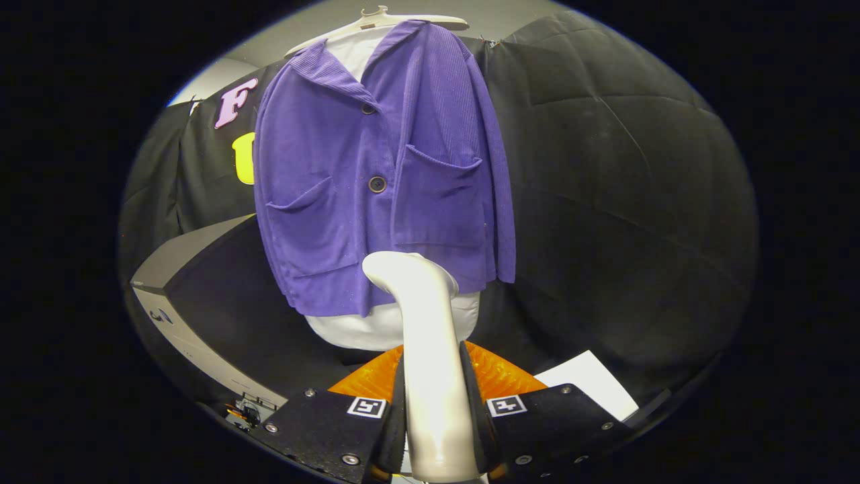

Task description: Iron the clothes twice with a garment steamer, once on the left side and once on the right side.

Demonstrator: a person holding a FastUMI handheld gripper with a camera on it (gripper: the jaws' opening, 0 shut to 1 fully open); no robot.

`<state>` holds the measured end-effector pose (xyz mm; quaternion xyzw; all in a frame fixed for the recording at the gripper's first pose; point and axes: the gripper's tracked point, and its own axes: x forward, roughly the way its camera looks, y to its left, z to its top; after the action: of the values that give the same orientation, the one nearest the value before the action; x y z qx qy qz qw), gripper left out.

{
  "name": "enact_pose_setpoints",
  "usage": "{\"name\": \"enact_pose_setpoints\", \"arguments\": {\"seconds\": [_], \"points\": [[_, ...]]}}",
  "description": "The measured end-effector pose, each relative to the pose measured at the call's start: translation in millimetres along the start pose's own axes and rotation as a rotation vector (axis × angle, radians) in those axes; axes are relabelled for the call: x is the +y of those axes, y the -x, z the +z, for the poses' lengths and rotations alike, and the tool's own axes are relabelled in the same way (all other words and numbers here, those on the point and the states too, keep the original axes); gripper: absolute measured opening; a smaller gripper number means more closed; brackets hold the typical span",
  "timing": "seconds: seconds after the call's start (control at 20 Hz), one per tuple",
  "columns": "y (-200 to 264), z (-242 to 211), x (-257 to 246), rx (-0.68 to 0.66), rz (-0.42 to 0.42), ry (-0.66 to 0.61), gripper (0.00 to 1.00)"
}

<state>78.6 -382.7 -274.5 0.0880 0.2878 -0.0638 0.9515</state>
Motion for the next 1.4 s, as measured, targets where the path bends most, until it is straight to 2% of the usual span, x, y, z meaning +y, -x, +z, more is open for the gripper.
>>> {"name": "enact_pose_setpoints", "arguments": {"seconds": [0.4, 0.75, 1.2, 1.4], "points": [[50.5, 46.5, 77.0, -0.156, 0.092, 0.052, 0.4], [87.1, 81.0, 163.4, -0.247, 0.111, 0.034, 0.4], [122.5, 112.0, 239.1, -0.377, 0.046, -0.016, 0.4], [129.3, 114.5, 265.7, -0.397, 0.008, -0.001, 0.4]]}}
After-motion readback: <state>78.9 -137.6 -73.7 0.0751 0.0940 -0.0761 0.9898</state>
